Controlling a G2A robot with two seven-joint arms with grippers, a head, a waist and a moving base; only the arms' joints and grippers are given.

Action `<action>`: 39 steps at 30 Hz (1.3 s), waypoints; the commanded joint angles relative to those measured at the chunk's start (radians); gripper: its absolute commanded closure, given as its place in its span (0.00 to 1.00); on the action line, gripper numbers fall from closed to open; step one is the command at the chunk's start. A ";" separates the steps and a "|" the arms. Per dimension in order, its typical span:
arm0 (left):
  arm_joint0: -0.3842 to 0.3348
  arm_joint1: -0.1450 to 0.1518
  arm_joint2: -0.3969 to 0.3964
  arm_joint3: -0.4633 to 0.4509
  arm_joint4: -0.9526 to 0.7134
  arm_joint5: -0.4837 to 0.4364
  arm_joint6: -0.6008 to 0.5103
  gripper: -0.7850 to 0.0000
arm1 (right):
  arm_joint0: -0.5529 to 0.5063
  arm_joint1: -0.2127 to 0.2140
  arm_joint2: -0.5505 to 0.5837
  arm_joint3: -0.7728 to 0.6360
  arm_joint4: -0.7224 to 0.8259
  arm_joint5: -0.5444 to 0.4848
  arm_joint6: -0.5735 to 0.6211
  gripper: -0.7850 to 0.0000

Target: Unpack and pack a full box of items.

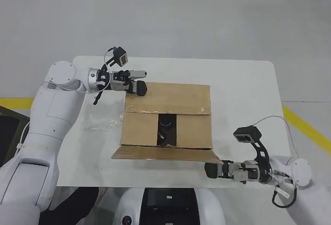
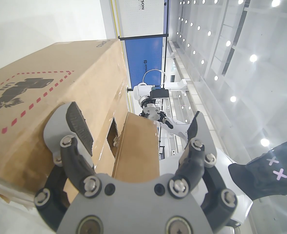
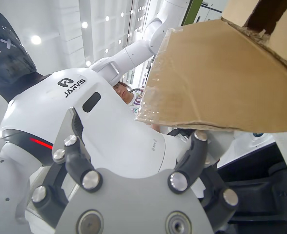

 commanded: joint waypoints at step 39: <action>0.000 0.000 0.000 0.000 0.000 0.000 0.000 0.00 | 0.409 -0.085 -0.167 0.347 -0.068 0.006 -0.123 0.00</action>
